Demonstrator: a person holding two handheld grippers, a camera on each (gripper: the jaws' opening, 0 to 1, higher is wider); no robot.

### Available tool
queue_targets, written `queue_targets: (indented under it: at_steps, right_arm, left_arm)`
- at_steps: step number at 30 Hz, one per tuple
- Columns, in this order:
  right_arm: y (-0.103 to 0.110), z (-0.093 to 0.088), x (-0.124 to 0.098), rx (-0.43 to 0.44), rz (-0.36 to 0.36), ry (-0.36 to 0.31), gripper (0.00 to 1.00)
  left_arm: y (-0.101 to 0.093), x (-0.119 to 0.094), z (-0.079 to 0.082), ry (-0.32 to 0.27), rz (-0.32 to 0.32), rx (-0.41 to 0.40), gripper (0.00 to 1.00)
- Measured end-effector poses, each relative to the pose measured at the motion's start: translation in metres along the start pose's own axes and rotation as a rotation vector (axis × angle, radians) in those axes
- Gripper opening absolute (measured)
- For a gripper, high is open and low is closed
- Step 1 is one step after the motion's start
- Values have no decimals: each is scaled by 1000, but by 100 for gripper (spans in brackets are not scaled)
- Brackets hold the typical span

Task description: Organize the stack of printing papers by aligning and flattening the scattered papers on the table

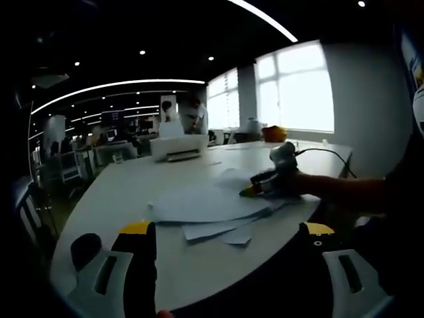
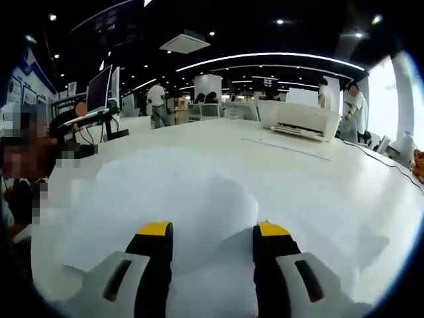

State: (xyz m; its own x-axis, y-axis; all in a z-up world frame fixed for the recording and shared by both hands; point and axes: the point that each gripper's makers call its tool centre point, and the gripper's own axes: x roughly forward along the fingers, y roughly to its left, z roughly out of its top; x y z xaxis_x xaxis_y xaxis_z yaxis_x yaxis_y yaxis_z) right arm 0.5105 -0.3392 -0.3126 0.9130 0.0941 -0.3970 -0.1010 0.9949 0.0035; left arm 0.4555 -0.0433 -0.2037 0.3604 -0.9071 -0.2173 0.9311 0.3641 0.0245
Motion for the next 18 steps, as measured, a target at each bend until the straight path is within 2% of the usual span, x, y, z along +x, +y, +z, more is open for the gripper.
queue_targets:
  at_steps: [3, 11, 15, 18]
  right_arm:
    - [7, 1, 1, -16, 32, -3, 28]
    - [9, 2, 1, -44, 36, -14, 23]
    - [11, 2, 0, -96, 30, -22, 10]
    - [11, 2, 0, -113, 23, -21, 5]
  left_arm:
    - [0, 0, 0, -2, 0, -2, 91]
    - [0, 0, -1, -1, -2, -3, 91]
    - [0, 0, -1, -1, -3, -5, 91]
    - [0, 0, -1, -1, -3, -4, 91]
